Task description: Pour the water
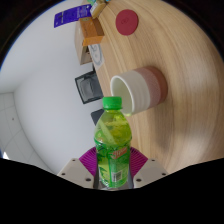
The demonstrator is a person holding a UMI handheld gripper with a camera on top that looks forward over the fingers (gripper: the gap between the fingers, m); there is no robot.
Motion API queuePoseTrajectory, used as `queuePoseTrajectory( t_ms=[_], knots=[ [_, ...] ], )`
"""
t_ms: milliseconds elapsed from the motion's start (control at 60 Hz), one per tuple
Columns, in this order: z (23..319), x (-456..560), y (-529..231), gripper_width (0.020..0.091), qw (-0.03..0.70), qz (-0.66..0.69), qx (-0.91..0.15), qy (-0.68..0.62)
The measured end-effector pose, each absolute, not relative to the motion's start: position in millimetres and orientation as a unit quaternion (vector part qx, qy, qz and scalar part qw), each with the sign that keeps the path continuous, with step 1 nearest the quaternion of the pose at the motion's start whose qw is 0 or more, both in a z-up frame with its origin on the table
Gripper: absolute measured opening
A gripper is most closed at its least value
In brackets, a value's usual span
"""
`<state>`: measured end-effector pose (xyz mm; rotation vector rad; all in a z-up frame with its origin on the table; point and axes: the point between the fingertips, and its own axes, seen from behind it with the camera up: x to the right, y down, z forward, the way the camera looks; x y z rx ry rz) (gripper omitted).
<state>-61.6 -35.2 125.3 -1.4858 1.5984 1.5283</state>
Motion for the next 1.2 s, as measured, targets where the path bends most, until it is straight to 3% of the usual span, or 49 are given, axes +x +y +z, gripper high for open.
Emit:
queuePoseTrajectory(
  t_ms=[150, 250, 450, 617, 767, 950, 1200],
  knots=[
    [131.7, -59.8, -40.9, 0.0395, 0.257, 0.542, -0.575, 0.556],
    [165.2, -47.1, -47.9, 0.0393, 0.326, 0.507, -0.634, 0.484],
    [237.6, 37.9, -43.1, 0.0397, 0.536, 0.279, -0.757, 0.248],
    [263.0, 115.0, -39.8, 0.0396, 0.618, 0.087, -0.773, 0.113],
    [226.4, 176.6, -29.1, 0.0398, 0.615, -0.005, -0.785, 0.074],
    [150.7, 230.8, -18.4, 0.0399, 0.589, -0.028, -0.803, 0.086],
    [76.1, 238.3, -6.4, 0.0406, 0.565, -0.015, -0.822, 0.071]
  ],
)
